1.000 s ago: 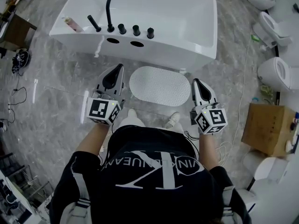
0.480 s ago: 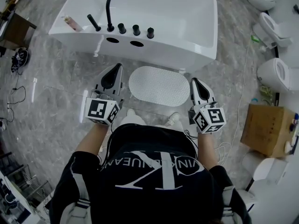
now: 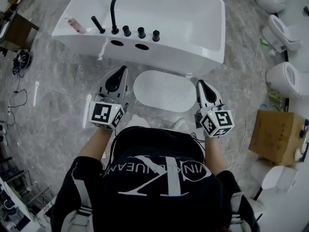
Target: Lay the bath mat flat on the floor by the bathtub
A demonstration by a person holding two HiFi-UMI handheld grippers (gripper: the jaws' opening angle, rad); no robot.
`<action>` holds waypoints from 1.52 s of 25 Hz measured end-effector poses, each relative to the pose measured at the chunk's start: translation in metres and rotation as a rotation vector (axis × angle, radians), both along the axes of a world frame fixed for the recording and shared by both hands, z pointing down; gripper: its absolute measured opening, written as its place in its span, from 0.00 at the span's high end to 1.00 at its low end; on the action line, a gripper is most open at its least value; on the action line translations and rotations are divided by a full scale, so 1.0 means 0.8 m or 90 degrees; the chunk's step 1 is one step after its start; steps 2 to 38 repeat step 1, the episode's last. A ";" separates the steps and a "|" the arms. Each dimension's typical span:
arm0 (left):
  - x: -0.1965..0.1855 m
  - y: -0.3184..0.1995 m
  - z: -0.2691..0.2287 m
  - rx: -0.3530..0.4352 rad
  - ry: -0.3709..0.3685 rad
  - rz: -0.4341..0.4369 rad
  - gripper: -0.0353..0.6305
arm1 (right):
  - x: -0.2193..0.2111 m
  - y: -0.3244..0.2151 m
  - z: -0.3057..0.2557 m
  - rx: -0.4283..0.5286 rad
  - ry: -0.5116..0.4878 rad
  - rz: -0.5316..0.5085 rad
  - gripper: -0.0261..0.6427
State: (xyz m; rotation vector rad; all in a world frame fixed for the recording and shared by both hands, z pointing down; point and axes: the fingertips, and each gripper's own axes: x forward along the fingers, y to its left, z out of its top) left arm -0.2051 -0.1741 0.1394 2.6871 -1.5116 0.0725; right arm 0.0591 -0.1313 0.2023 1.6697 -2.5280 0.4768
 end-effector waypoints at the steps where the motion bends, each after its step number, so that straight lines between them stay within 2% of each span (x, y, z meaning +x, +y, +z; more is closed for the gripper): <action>1: 0.001 0.000 0.000 0.001 -0.001 0.000 0.91 | 0.001 -0.001 0.000 0.000 -0.001 0.000 0.92; 38: 0.001 0.000 0.000 0.001 -0.001 0.000 0.91 | 0.001 -0.001 0.000 0.000 -0.001 0.000 0.92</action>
